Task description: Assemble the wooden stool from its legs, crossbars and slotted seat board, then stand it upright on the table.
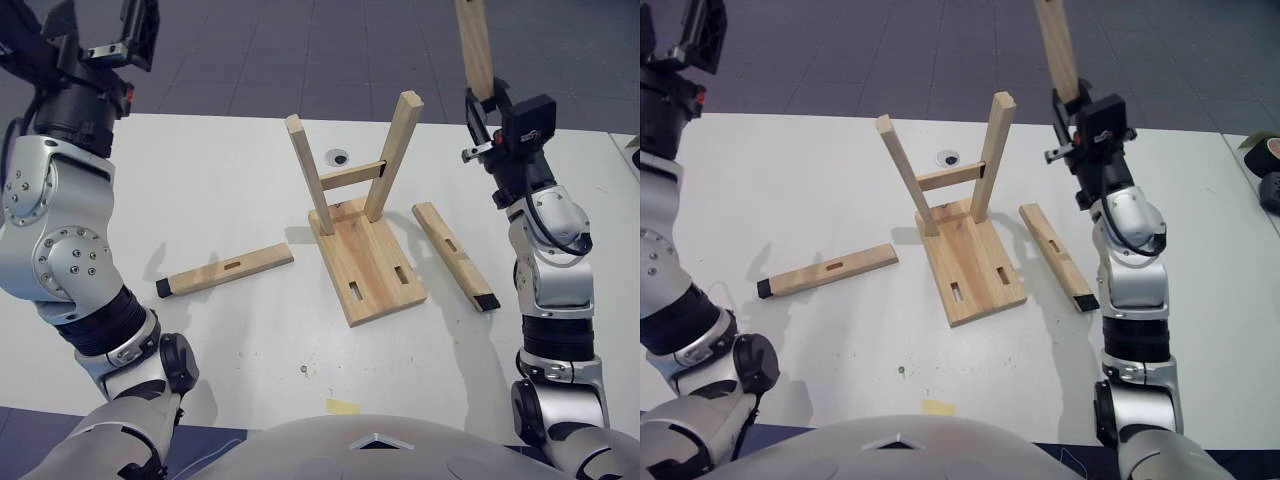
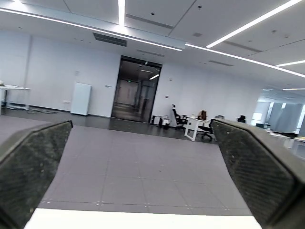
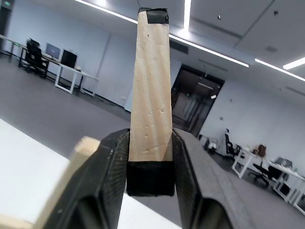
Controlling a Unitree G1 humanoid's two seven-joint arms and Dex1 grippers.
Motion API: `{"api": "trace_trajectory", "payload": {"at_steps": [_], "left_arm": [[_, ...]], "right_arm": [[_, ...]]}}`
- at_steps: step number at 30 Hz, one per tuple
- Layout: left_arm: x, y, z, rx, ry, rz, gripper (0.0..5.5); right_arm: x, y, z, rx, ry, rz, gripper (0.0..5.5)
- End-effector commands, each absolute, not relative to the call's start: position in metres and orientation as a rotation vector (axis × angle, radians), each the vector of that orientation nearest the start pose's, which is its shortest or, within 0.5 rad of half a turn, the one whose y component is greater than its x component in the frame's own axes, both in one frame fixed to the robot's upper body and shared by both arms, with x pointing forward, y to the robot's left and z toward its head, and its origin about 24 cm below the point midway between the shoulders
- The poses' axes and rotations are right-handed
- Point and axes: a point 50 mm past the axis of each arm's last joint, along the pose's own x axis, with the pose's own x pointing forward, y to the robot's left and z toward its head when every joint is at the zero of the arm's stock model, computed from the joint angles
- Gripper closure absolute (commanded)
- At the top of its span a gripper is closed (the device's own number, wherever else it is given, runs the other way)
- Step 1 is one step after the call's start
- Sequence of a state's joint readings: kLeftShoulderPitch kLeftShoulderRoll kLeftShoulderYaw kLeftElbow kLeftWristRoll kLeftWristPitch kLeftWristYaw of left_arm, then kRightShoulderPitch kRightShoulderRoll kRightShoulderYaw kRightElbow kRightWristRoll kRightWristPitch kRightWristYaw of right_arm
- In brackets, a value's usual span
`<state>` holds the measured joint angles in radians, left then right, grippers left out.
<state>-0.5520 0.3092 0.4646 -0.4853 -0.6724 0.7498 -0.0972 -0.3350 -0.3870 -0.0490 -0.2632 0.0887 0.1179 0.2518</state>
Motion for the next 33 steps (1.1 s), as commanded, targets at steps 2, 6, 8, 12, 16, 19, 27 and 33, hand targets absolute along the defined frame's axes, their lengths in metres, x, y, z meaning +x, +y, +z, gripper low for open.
{"api": "trace_trajectory", "payload": {"at_steps": [2, 6, 8, 12, 16, 19, 27, 33], "left_arm": [[0.283, 0.183, 0.261, -0.351, -0.364, -0.41, 0.1], [0.284, 0.169, 0.268, -0.423, -0.348, -0.535, 0.1], [0.283, 0.158, 0.269, -0.477, -0.324, -0.626, 0.1], [0.272, 0.139, 0.272, -0.522, -0.293, -0.844, 0.1], [0.264, 0.135, 0.276, -0.495, -0.275, -0.949, 0.1], [0.266, 0.128, 0.276, -0.515, -0.25, -0.978, 0.1], [0.272, 0.114, 0.274, -0.509, -0.162, -1.027, 0.86], [0.267, 0.118, 0.276, -0.482, -0.144, -1.069, 1.85]], "right_arm": [[0.268, -0.151, 0.213, -0.326, -0.564, 0.385, 4.19], [0.256, -0.132, 0.215, -0.332, -0.597, 0.505, 4.19], [0.252, -0.125, 0.211, -0.324, -0.587, 0.534, 4.19], [0.246, -0.116, 0.203, -0.302, -0.567, 0.54, 4.19], [0.24, -0.113, 0.196, -0.274, -0.548, 0.524, 4.19], [0.236, -0.109, 0.193, -0.259, -0.54, 0.54, 4.19], [0.231, -0.088, 0.187, -0.229, -0.543, 0.599, 4.19], [0.228, -0.087, 0.182, -0.218, -0.535, 0.574, 4.19]]}}
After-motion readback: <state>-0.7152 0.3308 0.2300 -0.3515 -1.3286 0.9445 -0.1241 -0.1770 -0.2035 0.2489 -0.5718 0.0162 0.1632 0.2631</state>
